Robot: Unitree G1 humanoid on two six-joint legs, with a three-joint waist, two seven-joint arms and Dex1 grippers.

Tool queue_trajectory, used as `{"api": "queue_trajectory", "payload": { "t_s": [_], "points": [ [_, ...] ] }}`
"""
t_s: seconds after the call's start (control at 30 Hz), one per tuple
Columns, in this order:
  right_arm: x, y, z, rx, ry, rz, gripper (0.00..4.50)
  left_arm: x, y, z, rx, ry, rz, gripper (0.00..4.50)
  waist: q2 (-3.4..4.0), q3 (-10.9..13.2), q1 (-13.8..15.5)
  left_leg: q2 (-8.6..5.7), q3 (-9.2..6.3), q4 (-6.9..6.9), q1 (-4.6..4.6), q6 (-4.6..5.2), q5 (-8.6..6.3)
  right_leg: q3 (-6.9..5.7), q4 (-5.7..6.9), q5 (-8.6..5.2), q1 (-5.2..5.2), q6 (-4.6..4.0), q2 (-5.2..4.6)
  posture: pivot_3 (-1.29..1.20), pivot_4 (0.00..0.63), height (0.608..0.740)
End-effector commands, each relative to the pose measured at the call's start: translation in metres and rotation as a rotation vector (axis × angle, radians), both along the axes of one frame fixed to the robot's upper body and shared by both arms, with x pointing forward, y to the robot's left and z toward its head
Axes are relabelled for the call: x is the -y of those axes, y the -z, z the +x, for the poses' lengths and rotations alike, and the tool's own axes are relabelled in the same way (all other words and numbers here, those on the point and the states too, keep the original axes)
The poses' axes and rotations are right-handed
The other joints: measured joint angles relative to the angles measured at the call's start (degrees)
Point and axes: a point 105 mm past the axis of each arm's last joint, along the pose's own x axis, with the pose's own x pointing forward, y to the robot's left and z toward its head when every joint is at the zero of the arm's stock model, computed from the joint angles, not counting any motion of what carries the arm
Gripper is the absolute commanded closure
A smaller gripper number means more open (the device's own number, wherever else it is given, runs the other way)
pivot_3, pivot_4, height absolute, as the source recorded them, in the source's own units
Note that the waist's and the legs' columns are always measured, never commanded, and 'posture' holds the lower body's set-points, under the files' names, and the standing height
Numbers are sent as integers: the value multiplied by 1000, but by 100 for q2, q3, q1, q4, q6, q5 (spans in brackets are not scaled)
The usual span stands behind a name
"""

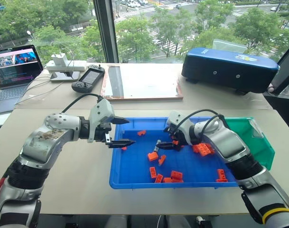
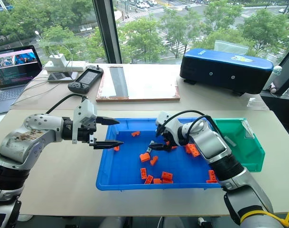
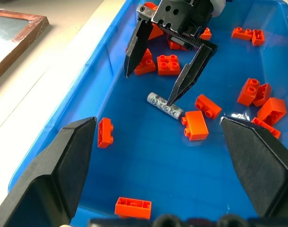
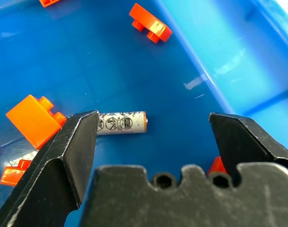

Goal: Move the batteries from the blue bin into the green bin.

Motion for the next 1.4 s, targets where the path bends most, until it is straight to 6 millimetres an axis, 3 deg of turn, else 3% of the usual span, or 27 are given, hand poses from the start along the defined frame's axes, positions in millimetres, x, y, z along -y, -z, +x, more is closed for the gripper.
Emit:
{"api": "queue_trajectory", "payload": {
  "t_s": [0.03,0.27,0.43,0.57,0.73,0.83,1.0,1.4],
  "points": [
    [-6,-5,-3,24,-30,13,177,-1,-11,-2,51,0,-7,0,0,0,-5,0,0,0,0,0,0,0,0,0,0,0,0,0,150,732],
    [-10,-5,-9,14,-56,27,177,-1,-10,-2,49,-3,-8,0,0,0,-10,0,-1,0,0,0,0,-1,0,0,0,0,0,0,150,732],
    [-12,-22,-9,81,-100,18,177,-1,-9,-2,45,-6,-11,0,0,0,-11,0,-2,0,0,0,0,-1,0,0,0,0,1,0,150,732],
    [-14,-38,-14,112,-194,-43,177,1,-8,-1,44,-6,-15,0,0,0,-19,0,-2,0,0,0,0,-1,0,0,0,0,1,0,150,732],
    [-15,-38,-26,105,-398,-212,177,3,-8,0,45,-3,-20,0,0,0,-53,2,-4,0,0,0,0,-5,-1,0,0,0,2,0,150,732],
    [-13,-30,-24,126,-516,-353,177,4,-8,1,45,-1,-22,0,0,0,-76,1,-4,0,0,0,0,-5,-2,0,0,0,2,0,150,732],
    [-20,-22,-17,129,-629,-399,177,4,-6,2,48,-12,-20,0,0,0,-87,2,-5,0,0,-1,1,-6,-2,0,-1,0,2,0,150,732],
    [-24,-13,15,146,-646,-408,177,-3,-4,-3,43,-53,-12,0,0,0,-93,4,-7,-1,3,-16,9,-9,3,0,-1,0,3,0,150,732]
  ]
}}
